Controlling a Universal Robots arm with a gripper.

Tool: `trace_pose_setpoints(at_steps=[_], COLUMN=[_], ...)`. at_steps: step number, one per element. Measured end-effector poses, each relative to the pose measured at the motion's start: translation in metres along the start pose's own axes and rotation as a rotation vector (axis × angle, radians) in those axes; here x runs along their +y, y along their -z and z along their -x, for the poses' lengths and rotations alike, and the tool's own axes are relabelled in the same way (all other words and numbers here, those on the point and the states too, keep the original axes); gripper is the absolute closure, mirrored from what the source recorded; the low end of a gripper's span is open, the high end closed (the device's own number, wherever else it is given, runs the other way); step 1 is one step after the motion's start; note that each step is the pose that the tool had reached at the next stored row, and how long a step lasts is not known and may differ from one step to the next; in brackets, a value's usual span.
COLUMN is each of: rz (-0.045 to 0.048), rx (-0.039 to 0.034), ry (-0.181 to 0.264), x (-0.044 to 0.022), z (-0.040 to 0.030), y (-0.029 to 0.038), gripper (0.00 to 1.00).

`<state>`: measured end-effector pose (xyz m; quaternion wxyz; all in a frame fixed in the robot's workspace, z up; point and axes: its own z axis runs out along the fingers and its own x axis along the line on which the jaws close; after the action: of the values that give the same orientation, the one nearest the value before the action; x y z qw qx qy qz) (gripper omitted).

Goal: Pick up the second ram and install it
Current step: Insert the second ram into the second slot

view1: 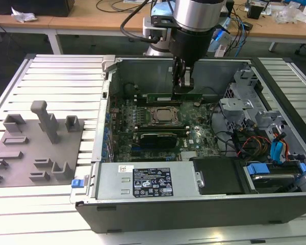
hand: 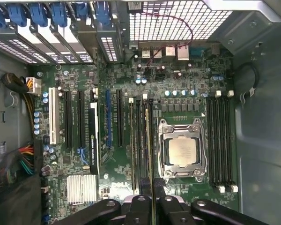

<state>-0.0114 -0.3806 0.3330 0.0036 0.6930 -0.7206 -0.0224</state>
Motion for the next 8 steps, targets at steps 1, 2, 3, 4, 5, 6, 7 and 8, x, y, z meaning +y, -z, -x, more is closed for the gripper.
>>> trace_pose_setpoints(at_steps=[1, 2, 3, 4, 5, 6, 7, 8], rz=[-0.0001, 0.0, 0.0, 0.0, 0.0, 0.0, 0.0, -0.0001], rx=[-0.0001, 0.0, 0.0, 0.0, 0.0001, 0.0, 0.0, 0.0], ry=[0.0, 0.0, 0.0, 0.0, 0.0, 0.0, 0.0, 0.0], x=[0.0, -0.0001, -0.0001, -0.0002, -0.0002, -0.0002, -0.0002, -0.0003], z=[0.0, -0.0001, -0.0001, -0.0001, -0.0002, -0.0002, -0.0002, -0.0002], y=[-0.001, -0.0027, -0.0037, -0.0041, -0.0049, -0.0054, -0.0064, -0.0072], gripper=[0.86, 0.86, 0.86, 0.86, 0.86, 0.86, 0.86, 0.86])
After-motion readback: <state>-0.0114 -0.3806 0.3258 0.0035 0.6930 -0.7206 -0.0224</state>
